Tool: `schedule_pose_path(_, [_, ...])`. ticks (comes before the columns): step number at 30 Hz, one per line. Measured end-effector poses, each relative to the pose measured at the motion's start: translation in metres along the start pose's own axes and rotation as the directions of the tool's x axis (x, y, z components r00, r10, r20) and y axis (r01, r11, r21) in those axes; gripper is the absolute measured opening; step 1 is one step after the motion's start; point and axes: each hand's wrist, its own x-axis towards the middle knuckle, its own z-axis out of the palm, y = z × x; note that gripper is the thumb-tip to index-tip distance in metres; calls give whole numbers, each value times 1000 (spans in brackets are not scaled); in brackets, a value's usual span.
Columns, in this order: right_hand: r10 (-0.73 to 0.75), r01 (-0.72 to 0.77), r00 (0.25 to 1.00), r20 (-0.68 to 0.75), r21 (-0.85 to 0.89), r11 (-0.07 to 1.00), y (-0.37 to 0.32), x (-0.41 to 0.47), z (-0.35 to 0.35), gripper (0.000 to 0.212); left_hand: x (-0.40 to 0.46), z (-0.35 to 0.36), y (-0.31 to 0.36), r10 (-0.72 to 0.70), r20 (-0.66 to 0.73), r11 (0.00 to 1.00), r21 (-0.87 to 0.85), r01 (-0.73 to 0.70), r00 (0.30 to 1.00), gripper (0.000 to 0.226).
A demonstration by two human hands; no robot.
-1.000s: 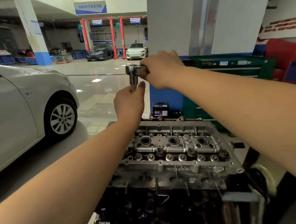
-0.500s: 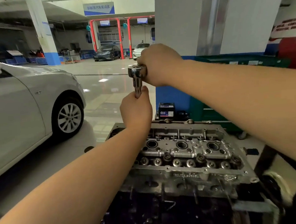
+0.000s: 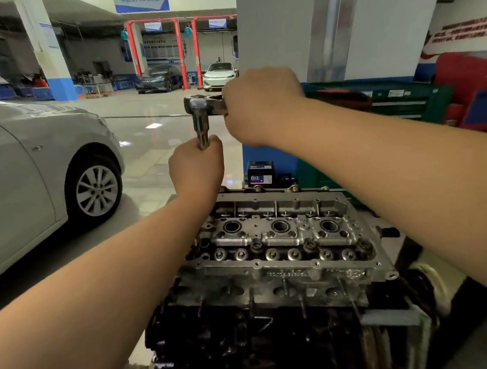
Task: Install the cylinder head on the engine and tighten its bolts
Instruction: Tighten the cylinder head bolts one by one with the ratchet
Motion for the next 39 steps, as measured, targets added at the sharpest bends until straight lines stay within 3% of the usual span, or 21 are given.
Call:
schedule_pose_path(8, [-139, 110, 989, 41, 410, 905, -1, 51, 42, 21, -8, -20, 7, 3, 60, 988, 155, -12, 998, 61])
schedule_pose_path(10, [-148, 113, 988, 41, 463, 879, -13, 57, 44, 20, -5, -24, 12, 13, 57, 993, 119, -19, 998, 46])
schedule_pose_path(12, [-130, 99, 991, 37, 461, 882, -22, 61, 45, 18, -1, -22, 20, 13, 14, 1000, 11, -14, 1000, 16])
schedule_pose_path(13, [-114, 84, 993, 41, 445, 892, -22, 62, 45, 19, -1, -18, 25, -5, -3, 999, -53, 5, 1000, 8])
schedule_pose_path(15, [-96, 68, 994, 48, 401, 914, -15, 61, 43, 21, -6, -5, 30, -9, -26, 994, -107, 6, 1000, 14])
schedule_pose_path(19, [-109, 94, 992, 57, 219, 971, 0, 51, 30, 21, -10, 11, 25, 69, -169, 998, 19, -67, 983, 13])
schedule_pose_path(22, [35, -34, 993, 109, -4, 999, 4, 30, 18, 26, 13, 14, 24, 1, -183, 1000, 10, 0, 983, 15])
schedule_pose_path(24, [48, -43, 998, 35, -130, 991, 5, 8, 9, 20, 22, 16, 23, -18, -154, 999, 27, 23, 988, 18])
schedule_pose_path(26, [6, -12, 999, -36, -165, 986, 4, -12, -1, 29, 23, 17, 19, 14, -145, 998, 59, -6, 989, 2])
schedule_pose_path(30, [0, -3, 999, -46, -66, 998, 1, -8, -1, 20, 22, 13, 18, 15, -103, 990, 142, 0, 995, 45])
schedule_pose_path(33, [-52, 51, 999, 16, 61, 997, 2, 19, 12, 11, 21, 6, 19, -42, -94, 998, 49, 47, 995, 42])
schedule_pose_path(36, [-130, 109, 985, 115, 171, 979, 6, 44, 24, 16, 11, 5, 20, -15, -59, 1000, 19, 16, 998, 44])
schedule_pose_path(39, [-226, 177, 968, 112, 337, 925, 0, 53, 27, 11, 11, 4, 20, 17, -57, 999, 34, -15, 998, 41])
